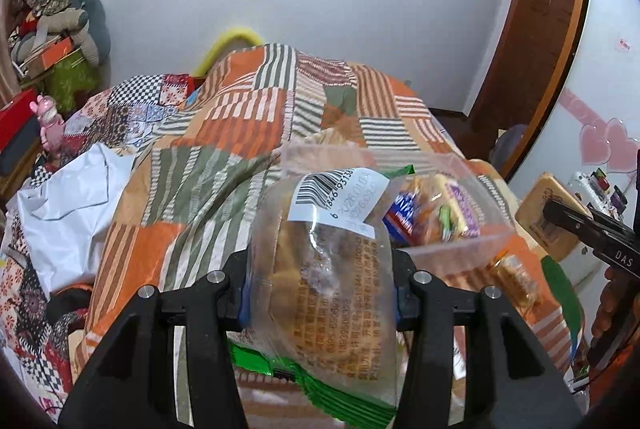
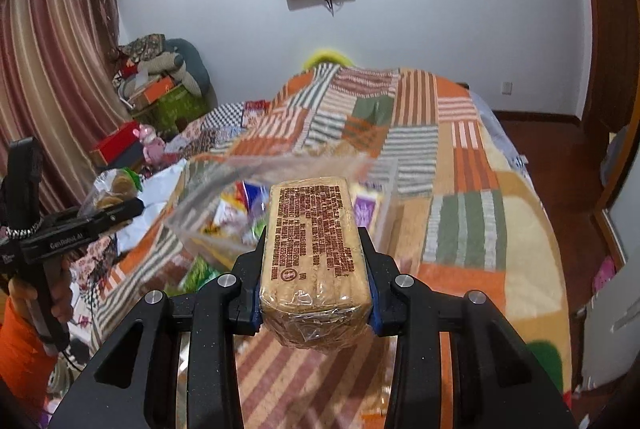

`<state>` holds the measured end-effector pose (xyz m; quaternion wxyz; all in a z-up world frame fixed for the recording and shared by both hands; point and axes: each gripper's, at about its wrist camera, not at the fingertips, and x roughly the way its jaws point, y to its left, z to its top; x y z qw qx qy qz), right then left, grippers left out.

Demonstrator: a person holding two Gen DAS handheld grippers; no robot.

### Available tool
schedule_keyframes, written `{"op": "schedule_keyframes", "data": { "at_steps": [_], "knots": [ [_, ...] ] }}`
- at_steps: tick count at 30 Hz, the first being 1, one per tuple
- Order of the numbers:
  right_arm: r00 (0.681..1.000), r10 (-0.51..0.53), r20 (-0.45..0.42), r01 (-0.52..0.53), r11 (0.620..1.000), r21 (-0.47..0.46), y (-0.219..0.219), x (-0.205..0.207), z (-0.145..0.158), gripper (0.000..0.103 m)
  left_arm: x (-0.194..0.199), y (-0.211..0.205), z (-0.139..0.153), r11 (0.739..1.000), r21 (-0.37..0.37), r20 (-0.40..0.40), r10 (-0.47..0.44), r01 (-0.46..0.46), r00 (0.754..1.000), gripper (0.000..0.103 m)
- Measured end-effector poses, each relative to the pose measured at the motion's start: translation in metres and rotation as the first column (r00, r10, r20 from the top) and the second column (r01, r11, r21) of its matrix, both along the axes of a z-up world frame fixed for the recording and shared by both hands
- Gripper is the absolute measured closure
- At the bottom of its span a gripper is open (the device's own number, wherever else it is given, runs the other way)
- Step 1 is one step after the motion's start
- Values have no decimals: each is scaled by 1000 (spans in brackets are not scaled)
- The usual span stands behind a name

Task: Organize snacks
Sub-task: 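Carry bread bag into box while right gripper drops cracker block in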

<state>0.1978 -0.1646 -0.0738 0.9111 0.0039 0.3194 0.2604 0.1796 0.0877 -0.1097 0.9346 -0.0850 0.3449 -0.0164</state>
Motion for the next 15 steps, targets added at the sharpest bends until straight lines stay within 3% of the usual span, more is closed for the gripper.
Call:
{"op": "schedule_keyframes", "data": {
  "at_steps": [7,15],
  "knots": [
    [1000,16,26,-17,1000,12,16,21,5,69,23,-9,5,1000,-14,22,-18,18,1000,55],
    [999,31,30,-32,999,24,32,44,6,69,57,-14,-6,999,-29,-5,-13,13,1000,55]
  ]
}}
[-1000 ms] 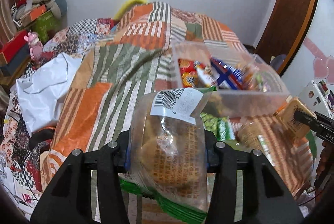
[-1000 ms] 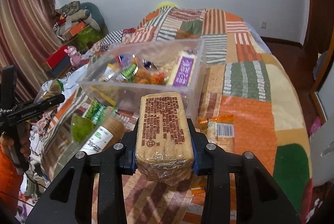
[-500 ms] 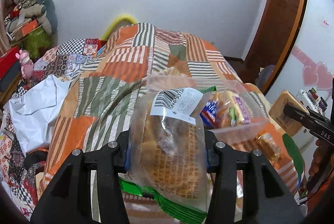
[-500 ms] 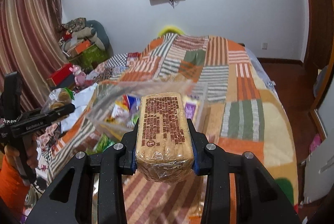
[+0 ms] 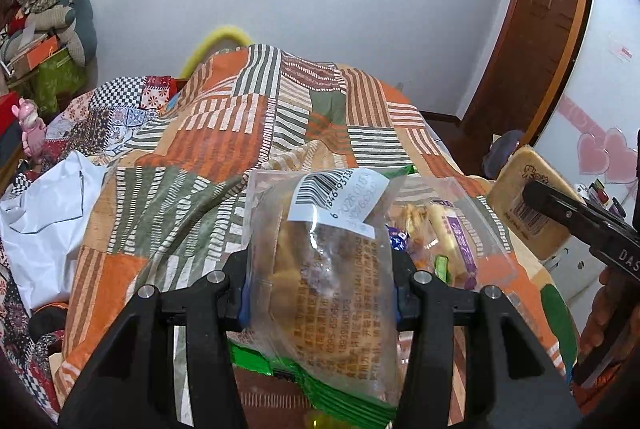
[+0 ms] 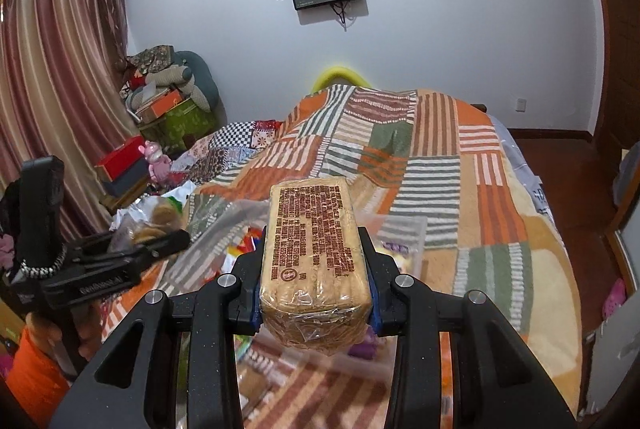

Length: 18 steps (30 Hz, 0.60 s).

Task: Organize snacks
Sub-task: 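Carry bread bag into box while right gripper drops cracker block in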

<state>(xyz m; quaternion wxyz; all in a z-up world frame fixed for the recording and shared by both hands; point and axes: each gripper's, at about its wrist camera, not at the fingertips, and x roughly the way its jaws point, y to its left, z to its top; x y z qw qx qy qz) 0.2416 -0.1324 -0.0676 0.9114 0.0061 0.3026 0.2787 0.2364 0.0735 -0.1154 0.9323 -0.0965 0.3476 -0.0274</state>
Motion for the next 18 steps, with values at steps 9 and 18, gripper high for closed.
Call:
{"op": "schedule_keyframes", "data": {
  "at_steps": [9,18],
  "knots": [
    [998,20,-65,-22,1000,-21,19,33,-19,69,37,-2,-13,1000,7,-36,3,-3,999,55],
    [991,18,-131,-28,997,-75,34,48,-43,69,64,-1,-31,1000,-10,-89,5,-6,996,54]
  ]
}}
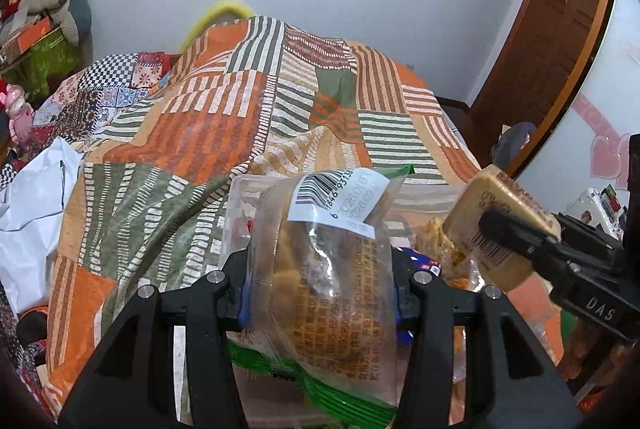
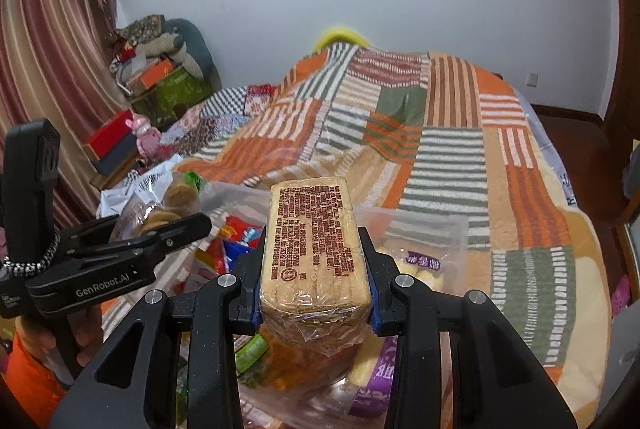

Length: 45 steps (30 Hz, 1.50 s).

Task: Organize snacks
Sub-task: 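Carry bread bag into box while right gripper drops cracker block in, then grasp green jelly cup with left gripper while right gripper grasps orange-wrapped biscuit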

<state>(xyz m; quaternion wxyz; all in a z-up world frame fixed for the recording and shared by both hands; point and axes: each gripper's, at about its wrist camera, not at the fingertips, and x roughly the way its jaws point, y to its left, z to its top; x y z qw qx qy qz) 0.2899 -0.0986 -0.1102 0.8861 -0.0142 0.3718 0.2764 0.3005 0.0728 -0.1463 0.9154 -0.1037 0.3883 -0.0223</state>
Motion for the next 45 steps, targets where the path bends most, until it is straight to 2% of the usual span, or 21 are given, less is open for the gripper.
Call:
{"op": "schedule_keyframes", "data": {
  "at_steps": [7,10,12,16,18,28,34,40,45],
  "knots": [
    [1000,-13,-17,13,999,-42,2,8,-10,69,12,-2,-6,1000,24,-12,7,-7,1000,54],
    [1000,-11,-12,10,998,-66,5,9,-11,67,14,0,-8,1000,3,-24,11,-11,1000,46],
    [1000,-12,-11,11,998,-62,6,8,-10,67,14,3,-9,999,-18,-24,26,-27,999,35],
    [1000,-13,2,13,998,-61,4,5,-3,66,9,11,-6,997,-43,-19,56,-57,998,29],
    [1000,-12,2,13,999,-47,1,2,3,60,4,14,-1,997,-60,-16,53,-54,998,29],
    [996,-32,86,36,998,-49,-25,-31,32,39,-40,11,30,999,-14,34,29,-29,999,28],
    [991,-56,121,62,997,-50,-51,-54,43,36,-75,8,42,999,42,49,17,-19,999,24],
    [990,-80,120,89,993,-78,-74,-74,36,32,-107,6,37,997,70,28,11,-13,1000,21],
    [993,-91,78,99,990,-104,-88,-92,16,32,-126,2,22,997,73,-21,-3,4,1000,21]
  ]
}}
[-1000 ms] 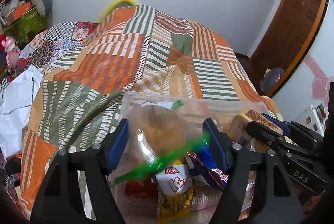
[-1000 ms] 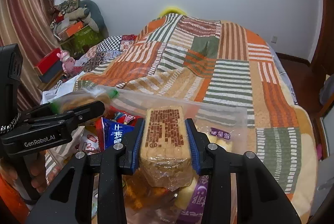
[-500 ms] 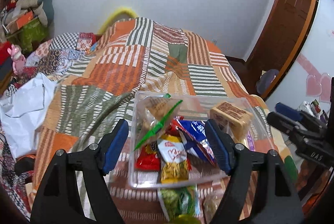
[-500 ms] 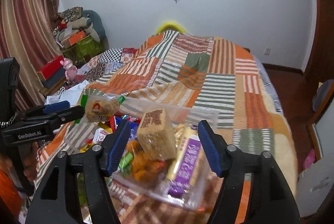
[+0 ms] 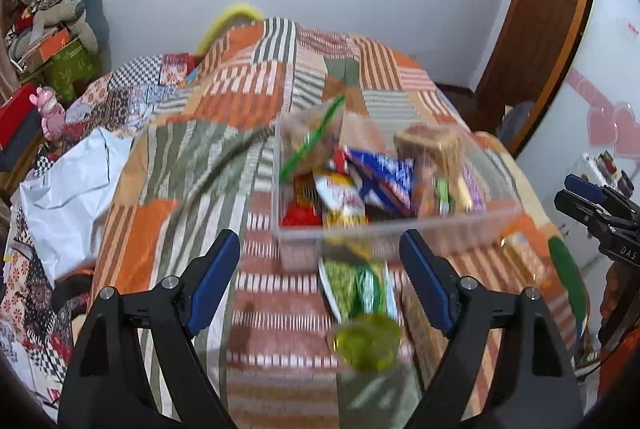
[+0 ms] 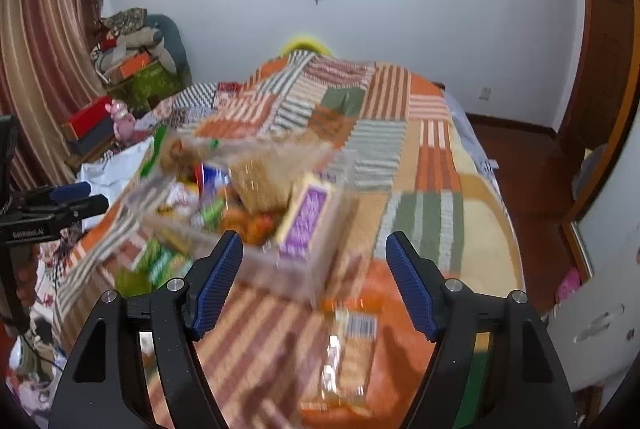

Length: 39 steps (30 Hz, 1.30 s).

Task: Organize snacks
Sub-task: 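Grasp green jelly cup with left gripper while right gripper grasps orange-wrapped biscuit, then place jelly cup in box while right gripper drops biscuit pack in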

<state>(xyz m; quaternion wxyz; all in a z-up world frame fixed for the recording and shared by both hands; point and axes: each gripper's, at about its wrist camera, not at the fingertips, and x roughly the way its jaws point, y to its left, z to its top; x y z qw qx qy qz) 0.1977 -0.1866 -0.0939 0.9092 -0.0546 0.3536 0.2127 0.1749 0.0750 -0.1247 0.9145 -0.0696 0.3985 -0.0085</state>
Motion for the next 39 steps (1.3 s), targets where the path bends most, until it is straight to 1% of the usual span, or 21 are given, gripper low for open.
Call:
{"op": "schedule_keyframes", "data": {
  "at_steps": [7,12,21,23,24,26,29,30,31,32,33,34,39],
  "knots": [
    [995,-16,-100,21,999,42,-15,-16,-26,32,-17,-11,-23,1000,-17,-58,-23,23,998,21],
    [989,-38,-141,40,999,14,-19,-22,-45,32,-18,-20,-42,998,-41,-111,-47,42,993,21],
    [978,-89,-189,90,996,-1,-33,-9,-68,32,-18,-32,-74,996,-75,-180,-66,54,981,21],
    [974,-86,-211,90,996,13,-35,-5,-72,32,-17,-34,-77,995,-81,-183,-74,60,980,21],
    [970,-70,-232,82,996,45,-37,-4,-74,33,-17,-34,-79,995,-82,-183,-74,60,980,21],
    [966,-63,-253,84,994,75,-39,-5,-77,38,-16,-34,-81,995,-83,-179,-67,52,982,21],
    [967,-57,-248,73,996,57,-37,-7,-78,52,-15,-34,-83,995,-90,-171,-59,44,983,25],
    [967,-54,-249,70,996,58,-36,-7,-79,60,-14,-35,-84,995,-91,-168,-63,48,984,29],
    [967,-51,-251,68,996,59,-37,-7,-79,67,-14,-35,-85,994,-92,-165,-71,56,984,34],
    [967,-52,-250,69,996,60,-37,-8,-79,68,-14,-37,-85,993,-93,-162,-83,69,983,37],
    [967,-54,-248,71,996,60,-37,-9,-79,69,-14,-38,-85,993,-91,-162,-89,75,983,43],
    [968,-58,-245,74,995,59,-37,-9,-78,70,-14,-39,-85,994,-80,-162,-92,80,982,45],
    [970,-62,-236,81,994,71,-38,-10,-74,72,-16,-40,-83,994,-66,-154,-97,88,983,45]
  ]
}}
